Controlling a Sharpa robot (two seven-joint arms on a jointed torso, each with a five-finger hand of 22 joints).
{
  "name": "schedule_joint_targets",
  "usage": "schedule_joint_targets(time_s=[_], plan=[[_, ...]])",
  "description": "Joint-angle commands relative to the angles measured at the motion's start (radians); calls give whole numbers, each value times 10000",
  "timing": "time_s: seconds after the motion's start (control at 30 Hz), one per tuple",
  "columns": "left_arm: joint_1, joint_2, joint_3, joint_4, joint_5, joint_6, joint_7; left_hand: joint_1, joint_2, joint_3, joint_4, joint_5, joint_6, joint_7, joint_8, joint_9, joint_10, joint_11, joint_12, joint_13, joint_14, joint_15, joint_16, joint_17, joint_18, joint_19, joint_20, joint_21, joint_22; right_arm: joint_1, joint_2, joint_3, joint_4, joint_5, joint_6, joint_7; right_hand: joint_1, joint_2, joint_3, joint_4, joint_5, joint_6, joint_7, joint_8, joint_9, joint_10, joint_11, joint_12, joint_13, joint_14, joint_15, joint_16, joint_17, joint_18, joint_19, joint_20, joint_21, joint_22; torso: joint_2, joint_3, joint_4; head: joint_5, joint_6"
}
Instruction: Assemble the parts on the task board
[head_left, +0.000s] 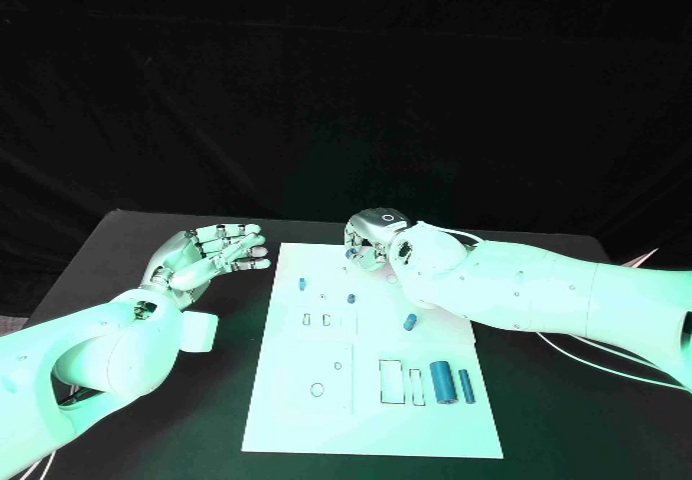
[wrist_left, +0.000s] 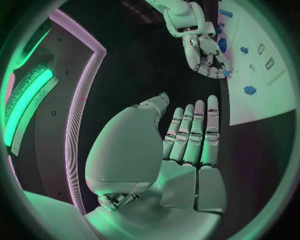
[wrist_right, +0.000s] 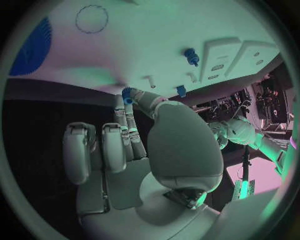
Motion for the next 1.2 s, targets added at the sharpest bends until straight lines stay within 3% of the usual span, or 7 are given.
schedule_joint_targets(time_s=[0.03,0.4,0.5,0.57,0.73,1.07,1.2], plan=[[15,9,9,-1,-10,168,66,-25,-65,38,1,-32,-6,301,-36,-14,50,33,-28,-6,-63,-32,-49,10,84,-83,-19,5,-11,-37,-46,-25,46,-116,366,-62,-67,-1,9,12,54,33,-10,47,17,20,27,-1,17,526,-35,56,-1,-139,133,-44,-12,856,1,-2,10,7,-2],[15,6,9,-13,-10,171,62,-19,-67,51,-22,-32,-6,295,-37,-14,59,30,-42,-5,-66,-33,-54,27,87,-95,-16,9,-10,-47,-69,-25,60,-102,275,-52,-120,-53,7,28,52,16,-8,44,43,24,28,-10,23,522,-37,55,-14,-131,116,-43,-32,831,6,-13,13,6,-4],[15,7,9,-13,-10,170,59,-19,-67,51,-22,-32,-6,295,-37,-14,59,30,-42,-5,-66,-33,-54,27,87,-95,-16,9,-10,-47,-40,-25,2,-64,225,-15,-438,-472,-44,185,-330,-1001,268,-595,-101,-810,289,-135,-150,325,168,-319,-677,100,-490,111,-786,-230,2,-18,15,-5,-9],[16,6,9,-12,-10,168,57,-19,-67,51,-22,-32,-6,295,-37,-14,59,30,-42,-5,-66,-33,-54,27,87,-95,-16,9,-10,-46,-28,-25,-23,-47,225,8,-428,-593,-408,221,-236,-1857,174,-1154,-270,-1469,321,-119,-298,154,195,-699,-1289,312,-991,172,-1526,-1183,2,-20,16,-7,-9],[16,1,9,-15,-10,165,51,-19,-67,51,-22,-32,-6,295,-37,-14,59,30,-42,-5,-66,-33,-54,27,87,-95,-16,9,-10,-45,-49,-25,-25,-22,256,23,60,-224,-2108,400,-179,-2349,45,-1549,-389,-2028,400,-44,-473,105,253,-955,-1687,432,-1153,216,-2184,-1862,1,-23,26,-22,-2],[16,18,8,-66,-48,167,55,-19,-67,51,-22,-32,-6,295,-37,-14,59,30,-42,-5,-66,-33,-54,27,87,-95,-16,9,-10,-40,-1131,12,945,116,-238,-80,466,-30,-2636,709,163,-1837,210,-1418,-373,-1482,262,217,-418,197,139,-809,-1524,353,-828,118,-2015,-1506,-20,-1,-4,-79,60],[17,11,8,-80,-112,146,50,-21,-67,61,-37,-32,-8,295,-39,-15,65,29,-56,-5,-68,-33,-59,44,90,-105,-12,15,-9,5,-1945,82,1628,508,-714,-34,390,-122,-2470,878,183,-1527,276,-1328,-371,-978,219,368,-374,299,100,-565,-1177,240,-558,73,-1617,-965,-12,45,-116,-71,142]])
